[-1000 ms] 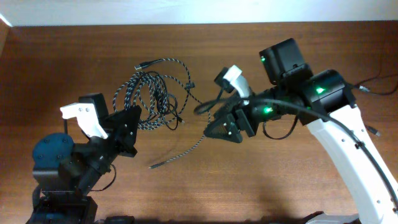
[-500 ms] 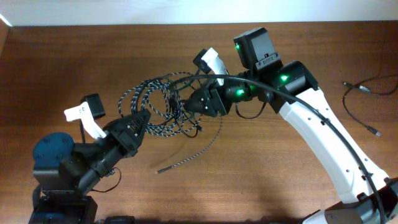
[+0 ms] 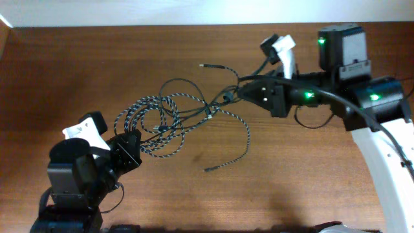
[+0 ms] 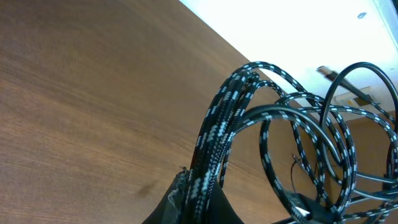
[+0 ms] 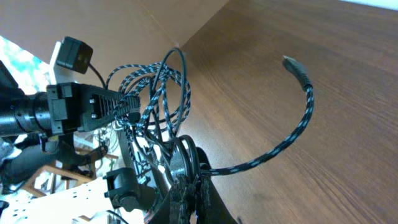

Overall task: Untangle cables
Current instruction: 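Bring the right gripper back and grasp braided cable loops beside left gripper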

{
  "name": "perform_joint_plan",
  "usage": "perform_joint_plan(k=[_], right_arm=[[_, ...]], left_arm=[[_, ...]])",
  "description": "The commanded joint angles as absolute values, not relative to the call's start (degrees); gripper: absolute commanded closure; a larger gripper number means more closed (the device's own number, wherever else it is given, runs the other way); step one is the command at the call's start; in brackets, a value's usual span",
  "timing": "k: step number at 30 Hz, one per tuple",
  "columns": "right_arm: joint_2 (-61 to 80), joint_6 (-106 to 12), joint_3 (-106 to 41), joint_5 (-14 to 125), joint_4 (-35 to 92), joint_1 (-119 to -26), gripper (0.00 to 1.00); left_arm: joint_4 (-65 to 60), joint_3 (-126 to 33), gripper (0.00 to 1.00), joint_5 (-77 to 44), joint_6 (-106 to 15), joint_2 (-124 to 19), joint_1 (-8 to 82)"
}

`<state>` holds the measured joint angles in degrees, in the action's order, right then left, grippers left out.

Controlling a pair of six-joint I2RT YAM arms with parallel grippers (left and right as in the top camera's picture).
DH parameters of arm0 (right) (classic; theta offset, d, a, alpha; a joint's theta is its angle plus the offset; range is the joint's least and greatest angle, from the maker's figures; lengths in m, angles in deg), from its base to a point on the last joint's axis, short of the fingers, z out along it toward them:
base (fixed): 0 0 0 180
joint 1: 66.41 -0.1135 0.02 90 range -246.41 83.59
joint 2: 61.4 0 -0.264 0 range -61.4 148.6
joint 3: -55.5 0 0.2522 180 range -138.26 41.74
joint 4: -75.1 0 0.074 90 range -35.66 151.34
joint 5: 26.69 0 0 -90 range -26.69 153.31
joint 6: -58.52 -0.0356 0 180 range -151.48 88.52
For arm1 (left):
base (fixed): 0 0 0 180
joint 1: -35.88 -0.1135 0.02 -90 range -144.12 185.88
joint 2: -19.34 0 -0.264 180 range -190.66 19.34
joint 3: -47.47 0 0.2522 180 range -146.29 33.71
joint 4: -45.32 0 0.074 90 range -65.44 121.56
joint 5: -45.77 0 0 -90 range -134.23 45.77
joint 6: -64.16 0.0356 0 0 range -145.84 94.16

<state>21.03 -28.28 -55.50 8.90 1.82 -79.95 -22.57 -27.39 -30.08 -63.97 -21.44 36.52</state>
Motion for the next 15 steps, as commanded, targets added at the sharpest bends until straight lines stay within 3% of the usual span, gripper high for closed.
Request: perform_joint_plan(k=[1,4,6,8,11,12,15], right_arm=[[16.8,-27.9,-55.6,12.0,1.9,-73.1,0.96],[15.7,-27.9,-55.6,13.8,0.1,-67.2,0.96],[15.7,-27.9,-55.6,13.4,-1.1,-66.9,0.96],[15.7,-27.9,-55.6,12.6,-1.3,-67.2,0.95],[15.7,-27.9,-55.6,12.6,-4.5,-67.2,0.79],[15.7,-27.9,-55.6,12.6,-6.1,-67.2,0.71],[15.9,-27.9,-55.6,12.6,-8.0,-67.2,0.63]], left_arm=[[-26.0,-27.4,0.95,-47.5,-62.0,-21.6,35.2],[-28.9,-27.4,0.96,-58.6,-62.7,-21.6,35.2],[-28.9,-27.4,0.92,-57.9,-65.7,-21.6,35.2],[-25.3,-27.4,0.99,-47.2,-67.1,-21.6,35.2],[-13.5,-27.4,1.00,-29.7,-65.7,-21.7,35.2],[-8.3,-27.4,1.00,-20.4,-60.0,-22.3,35.2],[-4.9,-27.4,1.00,-4.0,-44.8,-25.7,35.2]])
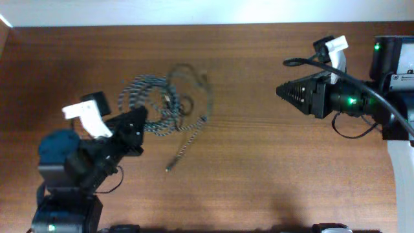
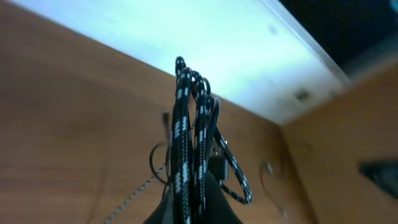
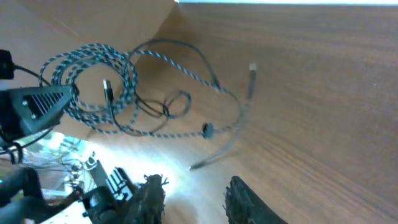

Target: Untangle cables

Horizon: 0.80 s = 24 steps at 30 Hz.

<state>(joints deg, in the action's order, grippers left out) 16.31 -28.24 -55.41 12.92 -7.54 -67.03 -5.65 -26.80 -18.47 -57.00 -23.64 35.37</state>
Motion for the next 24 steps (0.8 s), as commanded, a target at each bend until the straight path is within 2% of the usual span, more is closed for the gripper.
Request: perform_joint_plan(k=[1,3,4,8,10,12,15,17,20,24], right_arm=[[15.9,-27.9,-55.6,12.6,-8.2,-67.4,0.62],[16.0,-27.9,-55.6,12.6,-8.3,-69.7,0.50],[16.3,-27.8,-55.6,12.6,-8.3,-70.9,0.46],[20.7,-27.3,-55.6,13.0,-8.1,-76.3,0.46],[22.7,-27.3,-55.6,12.8,-8.2,-78.5,0.52],[22.7,-26.6,-55.6,12.8,-8.1,-80.8,0.52],[22.7,-16.7,-55.6,20.0,-7.5,-86.2,0.51],[22.7,-16.7,-55.6,26.2,-5.3,-90.8,0.51],[22.8,-16.7,-55.6,31.2,0.0,-95.9,0.52],[24.7,-16.9,-55.6,31.2,4.5,-96.9,0.56]], left_arm=[[-3.9,-27.4,1.00,2.1,-40.3,-26.8,35.2],[0.7,-27.4,1.00,12.4,-35.1,-28.7,35.2],[2.2,-27.4,1.00,12.4,-34.0,-28.9,35.2],[2.4,-27.4,1.00,12.5,-29.5,-28.9,35.2],[2.0,-27.4,1.00,6.8,-29.2,-28.9,35.2],[2.0,-27.4,1.00,-1.3,-41.3,-28.9,35.2],[2.0,-27.4,1.00,-11.6,-65.9,-28.9,35.2],[2.0,-27.4,1.00,-12.8,-72.6,-28.9,35.2],[-1.2,-27.4,1.00,-12.8,-88.9,-28.9,35.1],[-2.8,-27.4,1.00,-12.6,-92.3,-28.9,35.1]])
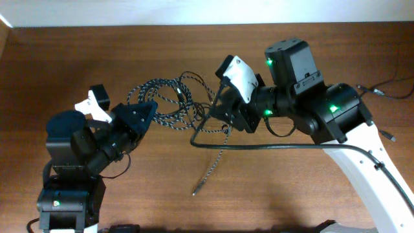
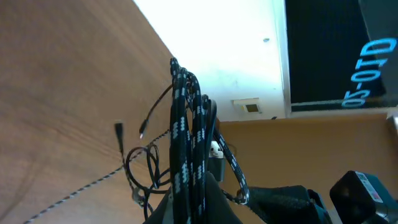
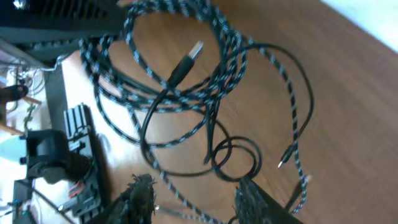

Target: Untangle cables

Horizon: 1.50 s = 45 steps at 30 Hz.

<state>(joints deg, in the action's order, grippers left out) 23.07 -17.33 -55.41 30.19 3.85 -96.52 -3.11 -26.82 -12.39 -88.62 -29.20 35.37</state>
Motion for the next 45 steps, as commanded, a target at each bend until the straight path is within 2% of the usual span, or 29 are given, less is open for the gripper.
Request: perform_joint_plan(k=[1,6,9,12,16,21,25,27,30,34,36,38,40,43,45], right_arm=[[26.0,-16.9,-55.6,30.4,4.6,-96.9,0.57],[29.7,-16.9,-55.6,27.7,5.5,-98.5,0.63],[29.6,-19.5,-55.6,27.7,5.2,-99.8,0.62],[27.9,-20.2,-55.6,18.5,4.6,-99.8,0.62],[28.6,-20.1,-55.6,15.7,6.5,-101.7,0.62],[30.5,-21.3,-55.6,22.9,8.3,-103.6,0.64],[31.3,-23.0,-55.6,23.2,8.7,-103.6,0.74],[31.3,-23.0,-55.6,23.1,8.7,-103.6,0.93],[31.3,-24.9,-55.6,23.1,8.5,-103.6,0.96],[29.7,-24.9,-55.6,23.1,5.0,-103.6,0.96],[28.9,-24.4,-55.6,23.8,0.2,-103.4,0.96],[27.9,-24.4,-55.6,25.8,-2.4,-103.1,0.96],[27.8,-24.5,-55.6,24.8,-3.4,-103.9,0.96],[27.8,-24.5,-55.6,27.6,-5.3,-105.1,0.96],[27.8,-24.5,-55.6,33.2,-6.9,-105.0,0.86]], left_arm=[[-2.8,-27.4,1.00,-12.6,-93.3,-28.9,35.1],[-3.3,-27.4,1.00,-12.6,-94.8,-28.9,35.1],[-4.0,-27.4,1.00,-19.0,-87.2,-28.9,35.1],[-4.3,-27.4,1.00,-23.8,-87.2,-29.3,35.1],[-4.4,-27.4,1.00,-18.4,-87.3,-29.7,35.1],[-4.6,-27.4,1.00,-11.5,-88.1,-29.7,35.1],[-4.6,-27.4,1.00,-7.3,-88.1,-29.7,35.1],[-4.6,-27.4,1.00,-7.5,-88.1,-29.7,35.1],[-4.5,-27.4,1.00,-7.7,-88.1,-29.7,35.1],[-6.3,-27.4,0.97,-31.8,-88.1,-31.9,35.1],[-6.7,-27.4,0.97,-35.1,-88.1,-37.6,35.1],[-6.6,-27.4,0.97,-31.8,-88.1,-42.6,35.1],[-1.4,-27.4,0.98,-23.0,-90.7,-46.2,35.1],[20.0,-27.4,1.00,-10.3,-96.1,-48.5,35.0],[27.6,-27.4,1.00,-0.2,-91.7,-48.4,33.0]])
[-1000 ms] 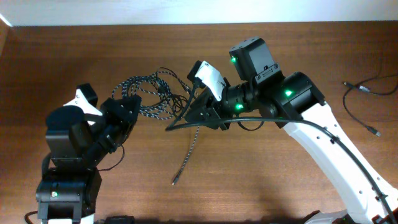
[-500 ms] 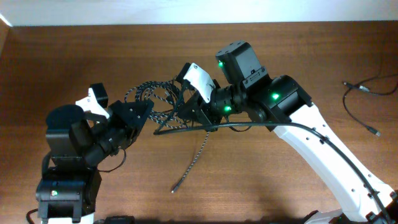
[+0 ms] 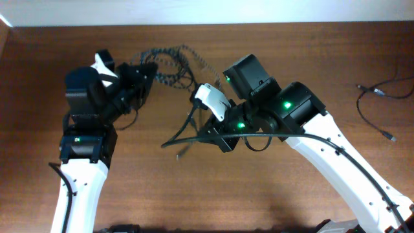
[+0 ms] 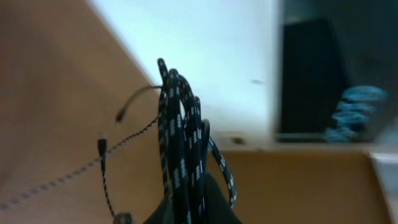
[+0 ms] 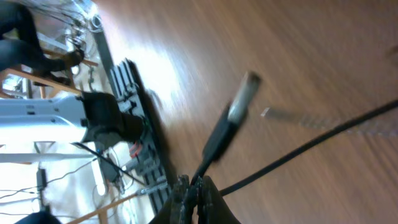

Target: Untangle cables

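A bundle of black-and-white braided cable (image 3: 169,63) hangs in loops from my left gripper (image 3: 141,83), which is shut on it and raised near the table's far left. In the left wrist view the coils (image 4: 179,137) rise straight out of the gripper (image 4: 189,211), and thin strands trail to the left. At mid-table my right gripper (image 3: 217,137) is shut on a thin black cable with a silver plug (image 5: 244,94). That cable leaves the closed right gripper (image 5: 193,186). A loose blurred cable end (image 3: 180,153) lies left of it.
A separate thin dark cable (image 3: 377,97) lies at the table's far right edge. A thick black cable (image 5: 311,146) crosses the right wrist view in front of the brown wooden table (image 3: 129,188). The wall runs along the table's far edge.
My right gripper was open over the tangle and is now shut on a black cable with a plug, lower and nearer. My left gripper has moved up and away with the braided bundle.
Both grippers first held the tangle stretched between them. Then the right gripper was open at the far right while the left kept the bundle. Later the right gripper hovered open over the tangle. Now it grips one plug cable, and the left holds the bundle apart.
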{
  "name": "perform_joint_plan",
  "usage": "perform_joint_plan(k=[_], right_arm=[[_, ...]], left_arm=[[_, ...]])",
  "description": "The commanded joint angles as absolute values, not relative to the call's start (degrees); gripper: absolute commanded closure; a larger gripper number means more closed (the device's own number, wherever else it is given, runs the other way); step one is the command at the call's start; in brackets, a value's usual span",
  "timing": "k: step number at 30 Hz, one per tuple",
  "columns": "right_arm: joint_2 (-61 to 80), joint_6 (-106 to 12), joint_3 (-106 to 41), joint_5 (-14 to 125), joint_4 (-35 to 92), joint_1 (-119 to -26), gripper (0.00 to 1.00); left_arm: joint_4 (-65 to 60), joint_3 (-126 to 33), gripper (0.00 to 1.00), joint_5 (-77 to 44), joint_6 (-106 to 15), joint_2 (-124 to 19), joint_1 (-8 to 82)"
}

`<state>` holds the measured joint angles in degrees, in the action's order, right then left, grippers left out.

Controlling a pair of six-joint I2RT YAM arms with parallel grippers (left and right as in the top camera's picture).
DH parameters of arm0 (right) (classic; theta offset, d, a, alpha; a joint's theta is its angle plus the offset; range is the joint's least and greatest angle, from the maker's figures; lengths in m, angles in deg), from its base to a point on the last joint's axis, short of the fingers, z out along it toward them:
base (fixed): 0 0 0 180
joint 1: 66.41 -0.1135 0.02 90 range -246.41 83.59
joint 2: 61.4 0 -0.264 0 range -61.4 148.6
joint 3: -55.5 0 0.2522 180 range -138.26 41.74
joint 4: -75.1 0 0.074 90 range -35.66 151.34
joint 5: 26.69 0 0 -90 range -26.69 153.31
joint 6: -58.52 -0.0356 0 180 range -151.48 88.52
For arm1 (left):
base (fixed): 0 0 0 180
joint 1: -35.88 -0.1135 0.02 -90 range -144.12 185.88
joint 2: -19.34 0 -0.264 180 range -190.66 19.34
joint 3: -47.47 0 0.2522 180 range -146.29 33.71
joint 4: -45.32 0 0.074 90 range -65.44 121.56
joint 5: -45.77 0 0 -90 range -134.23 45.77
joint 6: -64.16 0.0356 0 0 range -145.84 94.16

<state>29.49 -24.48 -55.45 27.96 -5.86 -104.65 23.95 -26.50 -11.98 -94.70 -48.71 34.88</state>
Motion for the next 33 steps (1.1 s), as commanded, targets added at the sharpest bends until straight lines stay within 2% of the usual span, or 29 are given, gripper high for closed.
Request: perform_joint_plan(k=[1,3,6,7,14,17,18,20,21,23,30,33], right_arm=[[27.8,-24.5,-55.6,35.0,-7.2,-105.0,0.82],[27.8,-24.5,-55.6,40.0,-7.2,-105.0,0.61],[27.8,-28.0,-55.6,44.8,-5.6,-105.0,0.59],[27.8,-27.9,-55.6,42.6,-4.3,-105.0,0.58],[27.0,-35.0,-55.7,41.4,1.4,-105.0,0.59],[22.5,-34.9,-55.7,41.8,1.0,-105.0,0.59],[20.8,-35.0,-55.7,44.1,1.8,-105.0,0.55],[19.9,-35.0,-55.7,44.5,3.0,-105.0,0.55],[20.0,-35.1,-55.7,44.5,3.8,-105.0,0.66],[20.0,-38.6,-55.7,44.5,7.3,-105.0,0.70],[23.9,-45.9,-55.7,49.2,12.2,-104.9,0.70],[24.2,-45.9,-55.7,50.3,13.4,-105.0,0.65]], left_arm=[[27.9,-27.4,1.00,3.6,-86.4,-48.4,31.9],[27.7,-27.4,1.00,17.1,-72.2,-48.4,28.6],[28.1,-27.4,0.99,38.4,-56.5,-48.5,23.8],[28.0,-27.4,0.98,39.9,-54.7,-48.5,23.8],[23.7,-27.3,1.00,41.5,-45.2,-48.6,23.8],[23.7,-27.3,1.00,36.0,-45.0,-48.6,23.7],[23.7,-27.3,1.00,35.5,-45.0,-48.6,23.7],[23.0,-27.3,1.00,35.5,-44.7,-48.6,23.7],[21.5,-27.3,1.00,35.5,-41.0,-48.6,23.7],[16.8,-27.3,1.00,35.5,-34.8,-48.6,23.7],[14.7,-27.3,1.00,40.7,-30.6,-48.6,23.7],[14.7,-27.3,1.00,40.7,-30.7,-48.6,23.7]])
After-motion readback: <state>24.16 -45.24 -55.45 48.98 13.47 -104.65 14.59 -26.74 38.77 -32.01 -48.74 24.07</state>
